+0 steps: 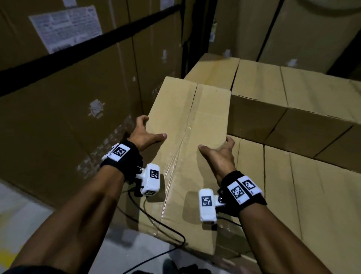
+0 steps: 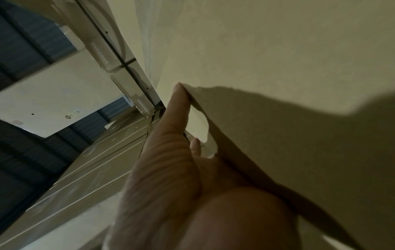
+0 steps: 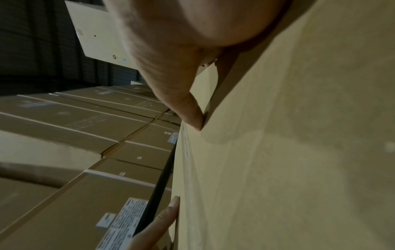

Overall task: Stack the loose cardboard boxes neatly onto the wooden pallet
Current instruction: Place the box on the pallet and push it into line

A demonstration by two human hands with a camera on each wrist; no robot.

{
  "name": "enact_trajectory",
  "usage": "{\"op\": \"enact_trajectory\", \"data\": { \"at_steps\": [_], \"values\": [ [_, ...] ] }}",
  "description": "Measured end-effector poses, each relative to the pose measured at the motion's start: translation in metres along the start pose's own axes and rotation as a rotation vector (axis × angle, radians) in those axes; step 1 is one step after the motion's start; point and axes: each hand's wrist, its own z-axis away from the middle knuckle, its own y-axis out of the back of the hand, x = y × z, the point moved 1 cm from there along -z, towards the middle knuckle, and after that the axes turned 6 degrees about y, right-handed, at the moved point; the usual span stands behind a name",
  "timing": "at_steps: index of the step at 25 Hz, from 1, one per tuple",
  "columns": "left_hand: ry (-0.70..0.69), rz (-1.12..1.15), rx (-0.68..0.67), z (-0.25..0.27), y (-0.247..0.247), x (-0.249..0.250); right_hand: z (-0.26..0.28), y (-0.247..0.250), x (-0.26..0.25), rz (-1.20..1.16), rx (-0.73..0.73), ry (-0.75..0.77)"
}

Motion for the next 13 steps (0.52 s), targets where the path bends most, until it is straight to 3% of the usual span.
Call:
{"op": "enact_trajectory", "data": {
  "at_steps": [6, 13],
  "values": [
    [0.093, -0.017, -0.140, -0.071, -0.002, 0.003, -0.040, -0.035, 0.007, 0.028, 0.068, -0.141],
    [0.137, 0.002, -0.242, -0.112, 0.001, 0.007, -0.063, -0.063, 0.011, 0.039, 0.136, -0.253]
  ]
}}
